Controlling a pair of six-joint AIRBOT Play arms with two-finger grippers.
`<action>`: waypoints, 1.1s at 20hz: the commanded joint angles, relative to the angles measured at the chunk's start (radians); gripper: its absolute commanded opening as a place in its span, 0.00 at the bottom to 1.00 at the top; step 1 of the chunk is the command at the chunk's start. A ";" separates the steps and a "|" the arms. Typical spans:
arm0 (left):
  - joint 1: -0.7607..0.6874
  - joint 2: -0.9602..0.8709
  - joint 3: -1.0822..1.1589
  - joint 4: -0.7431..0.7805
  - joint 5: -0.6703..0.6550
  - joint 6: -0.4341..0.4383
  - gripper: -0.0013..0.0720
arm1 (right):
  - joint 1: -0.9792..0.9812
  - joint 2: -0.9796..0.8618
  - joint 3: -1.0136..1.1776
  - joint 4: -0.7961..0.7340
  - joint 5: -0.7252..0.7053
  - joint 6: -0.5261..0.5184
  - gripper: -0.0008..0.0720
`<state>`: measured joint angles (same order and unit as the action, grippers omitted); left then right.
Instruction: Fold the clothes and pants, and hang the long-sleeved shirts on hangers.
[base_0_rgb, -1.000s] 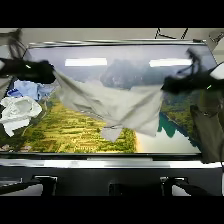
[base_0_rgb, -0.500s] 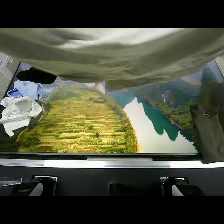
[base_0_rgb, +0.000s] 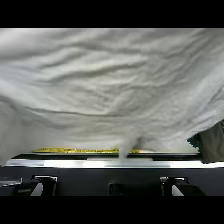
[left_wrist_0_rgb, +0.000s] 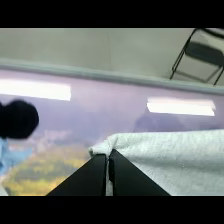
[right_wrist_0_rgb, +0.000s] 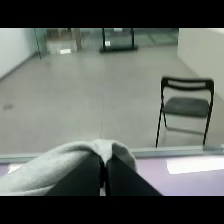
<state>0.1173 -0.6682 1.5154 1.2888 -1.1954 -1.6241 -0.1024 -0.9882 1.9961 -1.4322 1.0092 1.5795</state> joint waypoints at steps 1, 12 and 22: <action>-0.001 -0.008 -0.341 -0.135 -0.011 -0.011 0.05 | 0.000 -0.195 -0.040 -0.017 0.119 0.013 0.08; 0.000 -0.676 -0.554 -0.311 0.566 0.012 0.06 | 0.000 -0.802 -0.083 0.287 0.033 0.312 0.08; 0.193 -0.758 -0.420 -0.259 -0.113 0.203 0.97 | -0.135 -0.809 -0.082 0.235 0.518 0.068 0.80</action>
<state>0.2131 -1.4155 1.0523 0.9985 -1.0092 -1.5211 -0.1623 -1.8080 1.9137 -1.1931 1.3045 1.7554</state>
